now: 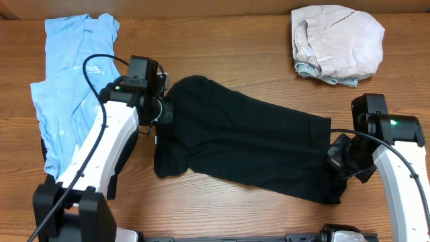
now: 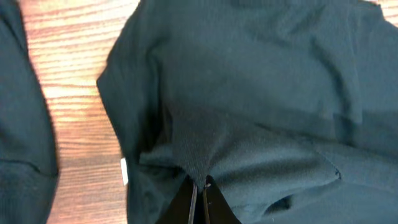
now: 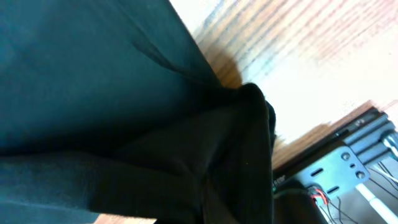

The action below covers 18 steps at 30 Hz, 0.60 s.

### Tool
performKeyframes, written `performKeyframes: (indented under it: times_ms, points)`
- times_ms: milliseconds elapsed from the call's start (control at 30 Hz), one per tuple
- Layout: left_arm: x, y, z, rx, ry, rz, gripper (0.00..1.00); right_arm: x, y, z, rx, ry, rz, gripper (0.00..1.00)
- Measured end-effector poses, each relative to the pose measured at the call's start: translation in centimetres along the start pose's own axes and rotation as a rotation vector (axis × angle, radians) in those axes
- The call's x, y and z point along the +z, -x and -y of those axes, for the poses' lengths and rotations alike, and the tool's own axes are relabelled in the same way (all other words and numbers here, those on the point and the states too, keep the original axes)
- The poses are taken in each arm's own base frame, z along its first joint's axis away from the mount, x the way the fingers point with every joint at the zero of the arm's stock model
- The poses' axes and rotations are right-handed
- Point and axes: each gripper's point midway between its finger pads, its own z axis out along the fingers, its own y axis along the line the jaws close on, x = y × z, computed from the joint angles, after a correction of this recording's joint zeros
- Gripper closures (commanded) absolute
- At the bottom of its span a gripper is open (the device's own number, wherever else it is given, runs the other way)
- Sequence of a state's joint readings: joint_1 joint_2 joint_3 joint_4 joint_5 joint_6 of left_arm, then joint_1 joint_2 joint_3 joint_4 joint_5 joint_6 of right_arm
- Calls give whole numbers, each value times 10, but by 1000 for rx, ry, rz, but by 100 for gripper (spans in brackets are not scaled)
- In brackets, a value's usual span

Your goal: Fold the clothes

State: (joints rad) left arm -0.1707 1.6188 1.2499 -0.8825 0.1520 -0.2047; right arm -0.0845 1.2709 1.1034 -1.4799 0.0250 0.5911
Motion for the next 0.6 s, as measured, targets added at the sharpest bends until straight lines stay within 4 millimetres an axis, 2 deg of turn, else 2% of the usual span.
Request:
performKeyframes:
  times_ms: [100, 167, 200, 233, 300, 400, 533, 600]
  points:
    - [-11, 9, 2, -2, -2, 17, 96, -13, 9, -7, -5, 29, 38, 96]
    - [-34, 30, 6, 2, -9, 69, 96, -32, 18, -14, -18, 66, 85, 96]
    - [-50, 44, 8, 7, -14, 109, 96, -49, 25, -20, -26, 96, 125, 96]
    - [-68, 59, 11, 16, -20, 157, 96, -61, 31, -24, -33, 120, 157, 96]
    - [-117, 89, 14, 26, -17, 271, 96, -95, 41, -31, -52, 176, 237, 96]
    - [-179, 118, 13, 39, 1, 420, 96, -141, 49, -37, -81, 247, 346, 96]
    - [-263, 138, 9, 48, 31, 610, 96, -207, 52, -40, -122, 349, 510, 96]
    - [-295, 140, 4, 45, 49, 679, 96, -234, 49, -37, -136, 388, 576, 96]
